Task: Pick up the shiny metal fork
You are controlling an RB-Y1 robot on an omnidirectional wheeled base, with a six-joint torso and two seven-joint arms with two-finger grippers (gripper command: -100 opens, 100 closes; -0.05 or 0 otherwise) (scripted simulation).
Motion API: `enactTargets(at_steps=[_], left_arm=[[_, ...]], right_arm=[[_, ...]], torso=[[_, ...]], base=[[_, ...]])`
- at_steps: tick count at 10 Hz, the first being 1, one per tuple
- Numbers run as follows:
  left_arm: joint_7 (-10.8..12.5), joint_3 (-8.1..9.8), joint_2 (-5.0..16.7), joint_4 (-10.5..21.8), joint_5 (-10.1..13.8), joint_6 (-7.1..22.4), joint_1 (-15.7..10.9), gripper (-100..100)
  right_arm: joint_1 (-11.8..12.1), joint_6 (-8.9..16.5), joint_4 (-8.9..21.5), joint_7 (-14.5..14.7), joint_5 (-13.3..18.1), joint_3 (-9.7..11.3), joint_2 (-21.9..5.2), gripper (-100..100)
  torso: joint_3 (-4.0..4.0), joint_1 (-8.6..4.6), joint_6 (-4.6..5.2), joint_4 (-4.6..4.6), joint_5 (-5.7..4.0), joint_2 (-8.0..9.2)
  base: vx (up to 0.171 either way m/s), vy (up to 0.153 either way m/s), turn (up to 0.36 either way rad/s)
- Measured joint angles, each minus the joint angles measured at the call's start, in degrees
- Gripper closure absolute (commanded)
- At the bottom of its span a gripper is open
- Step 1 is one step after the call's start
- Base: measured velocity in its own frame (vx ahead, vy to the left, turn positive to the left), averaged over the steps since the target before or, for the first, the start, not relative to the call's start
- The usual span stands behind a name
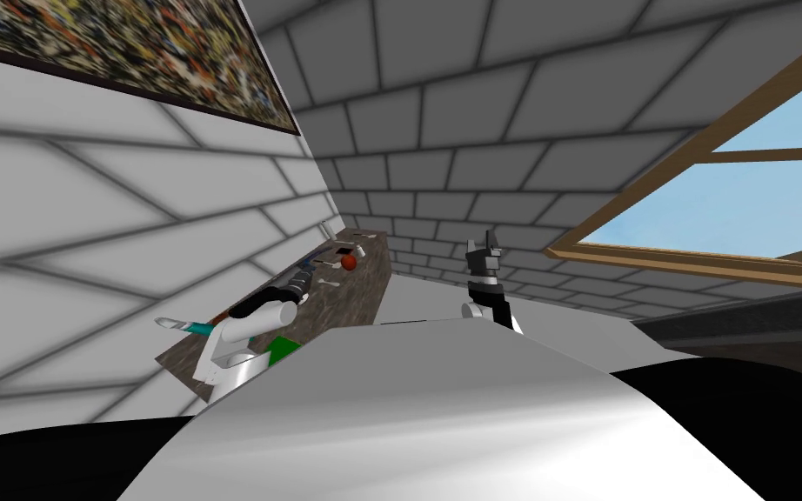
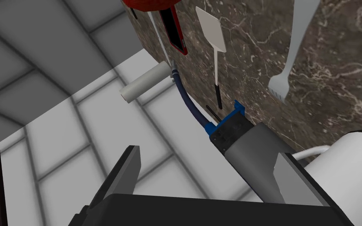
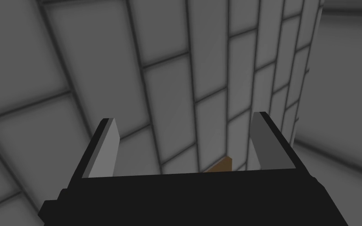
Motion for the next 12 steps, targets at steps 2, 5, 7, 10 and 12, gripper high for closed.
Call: enactTargets(at_steps=[2,5,7,10,12], left_arm=[[-0.44,0.13,0.31,0.57,0.46,2.88,0.05,-100],[-0.92,0.77,1.20,0.17,1.75,7.09,0.80,-100],[-1.27,1.25,2.31,0.54,2.86,10.05,0.89,-100],[-1.37,2.06,3.44,-0.71,4.43,14.93,2.05,-100],[-1.82,2.35,4.41,-0.14,5.63,17.95,2.73,-100]], right_arm=[[-0.01,0.00,0.00,0.00,0.00,0.00,0.00,0],[-0.01,0.00,0.00,0.00,0.00,0.00,0.00,0],[0.00,0.00,0.00,0.00,0.00,0.00,0.00,0],[0.00,0.00,0.00,0.00,0.00,0.00,0.00,0],[0.00,0.00,0.00,0.00,0.00,0.00,0.00,0]], torso=[[0.06,0.04,0.00,0.01,0.02,0.13],[0.08,0.03,0.00,0.02,0.01,0.16],[0.02,0.04,0.00,0.00,0.01,0.05],[0.04,0.06,0.00,0.01,0.02,0.08],[0.00,0.07,0.00,-0.01,0.02,0.02]], base=[[0.043,-0.001,-0.012],[0.053,0.001,-0.012],[0.050,0.002,-0.009],[0.069,0.009,-0.036],[0.081,0.014,-0.034]])
